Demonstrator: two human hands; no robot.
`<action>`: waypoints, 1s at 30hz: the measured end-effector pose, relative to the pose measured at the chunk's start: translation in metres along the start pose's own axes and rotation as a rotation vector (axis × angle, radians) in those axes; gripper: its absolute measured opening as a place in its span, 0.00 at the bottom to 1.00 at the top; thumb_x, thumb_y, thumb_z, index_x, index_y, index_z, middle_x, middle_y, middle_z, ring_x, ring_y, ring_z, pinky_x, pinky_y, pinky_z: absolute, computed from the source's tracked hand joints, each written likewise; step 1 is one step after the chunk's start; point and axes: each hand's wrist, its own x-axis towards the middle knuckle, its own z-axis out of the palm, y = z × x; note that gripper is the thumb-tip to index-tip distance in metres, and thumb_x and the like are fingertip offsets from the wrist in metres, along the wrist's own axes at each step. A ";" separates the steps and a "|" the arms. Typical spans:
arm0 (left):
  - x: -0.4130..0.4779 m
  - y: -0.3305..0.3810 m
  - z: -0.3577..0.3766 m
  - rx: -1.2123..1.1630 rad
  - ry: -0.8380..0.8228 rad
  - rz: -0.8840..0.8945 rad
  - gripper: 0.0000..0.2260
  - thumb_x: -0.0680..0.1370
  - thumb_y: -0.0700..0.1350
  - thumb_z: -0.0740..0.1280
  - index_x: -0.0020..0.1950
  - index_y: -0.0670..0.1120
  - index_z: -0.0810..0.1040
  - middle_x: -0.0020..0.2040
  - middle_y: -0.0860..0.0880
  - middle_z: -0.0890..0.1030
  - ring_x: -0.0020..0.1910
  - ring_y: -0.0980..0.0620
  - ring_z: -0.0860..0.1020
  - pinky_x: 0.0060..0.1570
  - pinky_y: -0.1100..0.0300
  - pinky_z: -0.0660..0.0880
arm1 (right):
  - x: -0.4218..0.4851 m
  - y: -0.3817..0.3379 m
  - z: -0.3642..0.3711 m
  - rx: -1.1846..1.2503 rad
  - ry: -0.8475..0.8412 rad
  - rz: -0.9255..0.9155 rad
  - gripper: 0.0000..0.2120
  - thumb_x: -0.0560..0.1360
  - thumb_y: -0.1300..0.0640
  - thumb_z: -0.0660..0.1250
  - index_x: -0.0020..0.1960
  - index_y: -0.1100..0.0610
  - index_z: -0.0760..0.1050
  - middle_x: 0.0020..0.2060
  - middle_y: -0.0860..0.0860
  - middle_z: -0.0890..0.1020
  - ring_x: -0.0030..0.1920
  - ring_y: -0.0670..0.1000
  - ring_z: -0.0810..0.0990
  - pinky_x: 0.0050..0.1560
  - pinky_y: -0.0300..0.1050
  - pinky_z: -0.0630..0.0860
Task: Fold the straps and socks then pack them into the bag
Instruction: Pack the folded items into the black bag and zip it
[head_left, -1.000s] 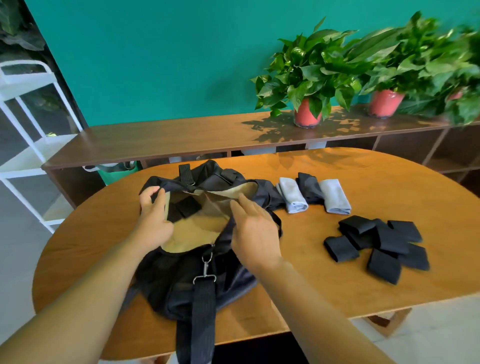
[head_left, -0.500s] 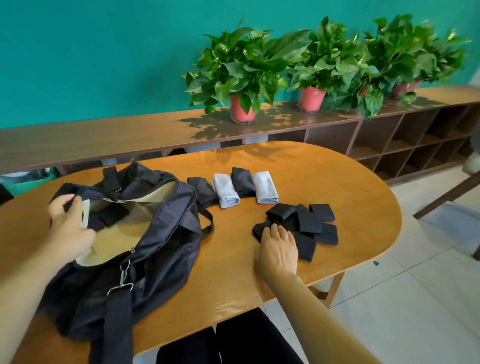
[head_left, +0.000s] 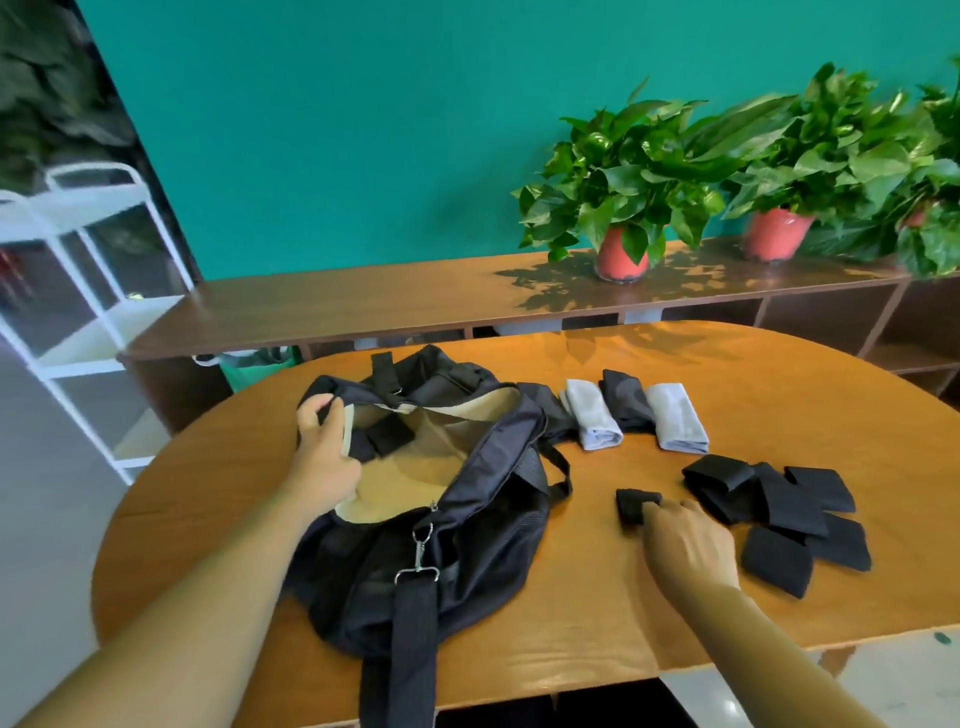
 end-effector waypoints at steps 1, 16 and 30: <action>0.000 -0.001 -0.002 -0.009 0.002 0.008 0.36 0.74 0.26 0.61 0.78 0.42 0.52 0.74 0.53 0.48 0.74 0.49 0.55 0.70 0.60 0.55 | -0.002 -0.002 -0.005 0.050 0.056 0.044 0.12 0.78 0.61 0.56 0.56 0.49 0.73 0.49 0.48 0.78 0.48 0.48 0.77 0.34 0.40 0.68; -0.005 -0.028 -0.024 0.065 -0.048 0.128 0.38 0.73 0.28 0.62 0.78 0.47 0.50 0.74 0.58 0.44 0.72 0.49 0.57 0.67 0.58 0.61 | -0.010 -0.236 -0.039 0.226 0.393 -0.719 0.17 0.48 0.59 0.76 0.33 0.53 0.72 0.28 0.48 0.73 0.26 0.51 0.72 0.23 0.39 0.61; 0.005 -0.039 -0.024 0.013 -0.099 0.142 0.39 0.74 0.28 0.62 0.78 0.49 0.49 0.73 0.63 0.44 0.75 0.50 0.53 0.61 0.65 0.55 | 0.022 -0.280 -0.029 -0.071 0.105 -0.785 0.13 0.78 0.61 0.61 0.61 0.59 0.71 0.57 0.56 0.76 0.58 0.57 0.72 0.48 0.46 0.67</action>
